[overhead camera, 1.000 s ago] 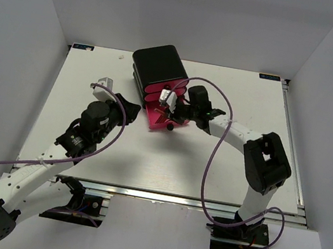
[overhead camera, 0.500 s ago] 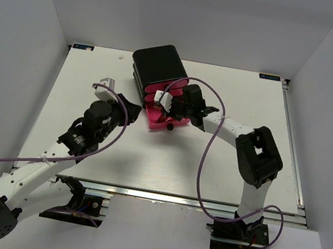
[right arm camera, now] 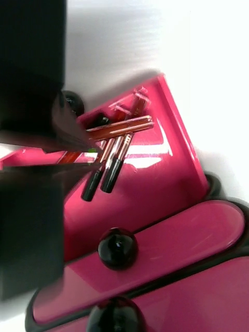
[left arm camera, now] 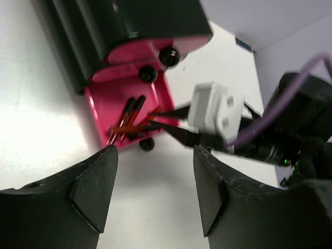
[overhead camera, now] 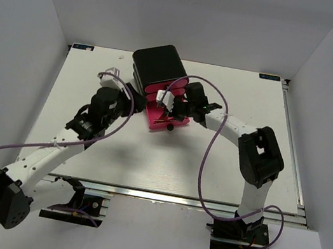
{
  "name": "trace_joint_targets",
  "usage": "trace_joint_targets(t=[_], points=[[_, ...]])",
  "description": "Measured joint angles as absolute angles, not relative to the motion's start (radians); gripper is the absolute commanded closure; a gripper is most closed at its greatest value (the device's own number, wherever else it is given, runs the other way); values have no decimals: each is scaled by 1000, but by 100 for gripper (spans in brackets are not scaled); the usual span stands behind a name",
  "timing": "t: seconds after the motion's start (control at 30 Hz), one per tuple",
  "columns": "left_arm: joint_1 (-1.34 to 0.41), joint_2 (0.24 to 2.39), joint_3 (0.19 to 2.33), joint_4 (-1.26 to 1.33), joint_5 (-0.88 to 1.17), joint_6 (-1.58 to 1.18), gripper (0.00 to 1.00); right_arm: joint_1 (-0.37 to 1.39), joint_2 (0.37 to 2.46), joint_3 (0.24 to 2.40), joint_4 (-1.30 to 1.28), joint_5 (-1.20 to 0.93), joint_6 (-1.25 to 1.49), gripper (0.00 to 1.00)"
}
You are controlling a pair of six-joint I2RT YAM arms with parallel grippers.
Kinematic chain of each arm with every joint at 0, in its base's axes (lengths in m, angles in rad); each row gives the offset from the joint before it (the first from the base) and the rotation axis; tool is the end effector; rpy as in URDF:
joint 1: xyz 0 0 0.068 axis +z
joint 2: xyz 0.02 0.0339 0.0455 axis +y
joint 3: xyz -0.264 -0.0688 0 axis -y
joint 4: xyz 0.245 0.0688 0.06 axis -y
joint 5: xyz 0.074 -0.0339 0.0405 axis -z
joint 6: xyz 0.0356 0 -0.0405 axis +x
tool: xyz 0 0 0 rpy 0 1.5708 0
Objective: Organize the makeup
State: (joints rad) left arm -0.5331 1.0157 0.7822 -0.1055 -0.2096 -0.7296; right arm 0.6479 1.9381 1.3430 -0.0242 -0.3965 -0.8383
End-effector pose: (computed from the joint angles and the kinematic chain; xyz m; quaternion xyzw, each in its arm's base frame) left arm 0.2068 -0.1134 0.3034 -0.1398 0.8019 -0.2702 0.5142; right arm 0.3412 0.2755 0.2102 -0.6561 0.5807 0.1316 0.4636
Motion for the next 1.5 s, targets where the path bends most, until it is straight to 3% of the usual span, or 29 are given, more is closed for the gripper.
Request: trace_joint_targets(t=[0.1,0.17,0.27,0.4,0.67,1.17,1.5], points=[[-423,1108,891,-107,-109,-725,43,599,1905,1382,-172,-528,-912,100],[-317,1196,976,-82,-6,-732,43,551,1866,1403,-298,-611,-1019,100],[-197,1364,1135,-77,89,-729,34,493,1820,1433,-505,-683,-1233,100],[-142,1639,1407,-104,147,-706,29,501,1813,1409,-705,-704,-1443,100],[-141,2088,1859,-155,144,-616,28,566,1892,1347,-717,-635,-1410,100],[-138,2203,1932,-115,99,-467,31,586,2056,1427,-456,-495,-1166,100],[-131,2181,1839,-2,144,-426,32,611,2115,1440,-83,-321,-868,100]])
